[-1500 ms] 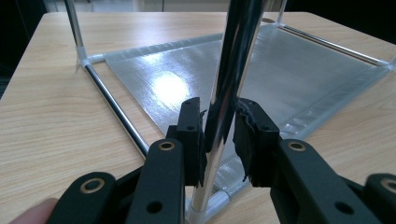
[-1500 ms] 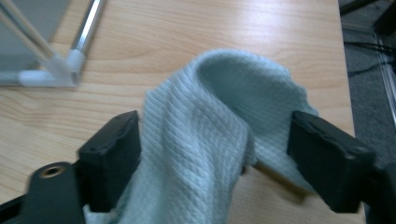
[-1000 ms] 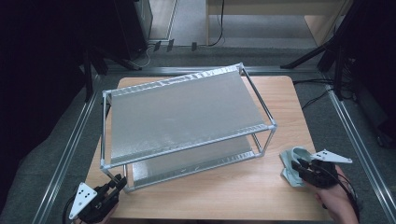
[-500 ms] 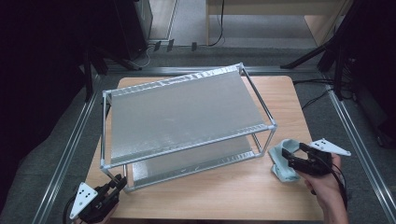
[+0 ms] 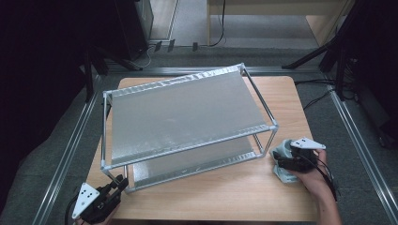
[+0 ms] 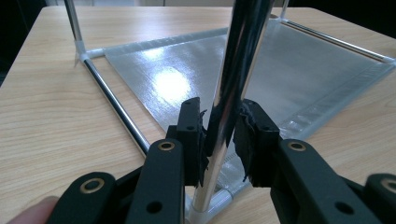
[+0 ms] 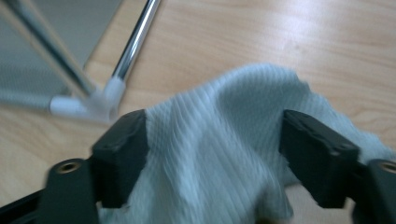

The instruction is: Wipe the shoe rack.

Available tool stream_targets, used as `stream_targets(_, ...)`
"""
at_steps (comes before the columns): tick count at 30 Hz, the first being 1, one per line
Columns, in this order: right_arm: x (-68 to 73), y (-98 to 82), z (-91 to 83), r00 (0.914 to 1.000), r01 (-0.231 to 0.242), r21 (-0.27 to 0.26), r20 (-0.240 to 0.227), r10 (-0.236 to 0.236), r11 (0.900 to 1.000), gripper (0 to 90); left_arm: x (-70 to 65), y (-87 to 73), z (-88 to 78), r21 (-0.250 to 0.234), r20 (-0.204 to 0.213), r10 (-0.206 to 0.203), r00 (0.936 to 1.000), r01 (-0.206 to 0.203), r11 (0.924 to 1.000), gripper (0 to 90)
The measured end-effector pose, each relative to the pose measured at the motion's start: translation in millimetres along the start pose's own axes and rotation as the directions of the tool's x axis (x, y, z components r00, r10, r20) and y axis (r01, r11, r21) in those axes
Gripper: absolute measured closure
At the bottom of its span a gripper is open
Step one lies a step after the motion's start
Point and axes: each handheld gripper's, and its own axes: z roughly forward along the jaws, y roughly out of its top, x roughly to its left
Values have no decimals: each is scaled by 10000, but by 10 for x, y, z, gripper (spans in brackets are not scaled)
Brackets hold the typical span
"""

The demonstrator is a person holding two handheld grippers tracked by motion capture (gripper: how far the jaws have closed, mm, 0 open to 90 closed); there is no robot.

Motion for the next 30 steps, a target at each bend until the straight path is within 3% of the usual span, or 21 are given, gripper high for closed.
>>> stream_targets(3, -21, -75, -81, 9996, -5, -84, -275, 3, 10000, 354, -13, 3, -7, -55, 36, 59, 10000, -59, 10000, 723)
stream_targets(8, -27, -215, -321, 9989, -22, 200, -468, 32, 9998, 330, -26, 12, -19, -137, 71, 115, 9999, -114, 9998, 721)
stream_targets(10, -29, -267, -393, 9992, 81, 141, -391, -75, 9999, 466, -26, 15, -21, -133, 93, 97, 9999, -96, 9999, 721)
stream_targets(13, -8, -305, -433, 9984, -229, 126, -515, 235, 9997, 727, -32, 20, -19, -137, 128, 128, 9998, -127, 9998, 721)
stream_targets(14, 15, -296, -427, 9984, -229, 144, -515, 236, 9996, 747, -33, 23, -17, -136, 134, 149, 9998, -147, 9998, 721)
stream_targets(18, 211, -180, -363, 9993, -211, -45, -317, 210, 9998, 768, -42, 32, -10, -153, 168, 166, 9997, -163, 9997, 731)
stream_targets(20, 321, -129, -313, 9996, -113, -234, -258, 107, 9997, 761, -46, 37, -12, -153, 331, 278, 9991, -273, 9995, 777)
stream_targets(21, 403, -106, -236, 9999, -161, 79, 21, 161, 9998, 668, -55, 37, -9, -147, 313, 328, 9990, -324, 9994, 785)
stream_targets(24, 457, -118, -178, 9995, 37, 493, 301, -52, 9988, 600, -71, 34, -8, -137, 192, 462, 9987, -460, 9988, 788)
stream_targets(25, 443, -109, -186, 9999, -115, 627, 120, 108, 9980, 608, -72, 33, -8, -139, 174, 473, 9987, -471, 9988, 789)
stream_targets(28, 413, -112, -213, 9999, -129, 632, -16, 131, 9979, 764, -81, 31, -7, -150, 95, 552, 9984, -550, 9984, 791)
stream_targets(30, 401, -93, -229, 9995, -300, 424, -98, 304, 9987, 786, -81, 33, -4, -152, 56, 527, 9986, -526, 9985, 792)
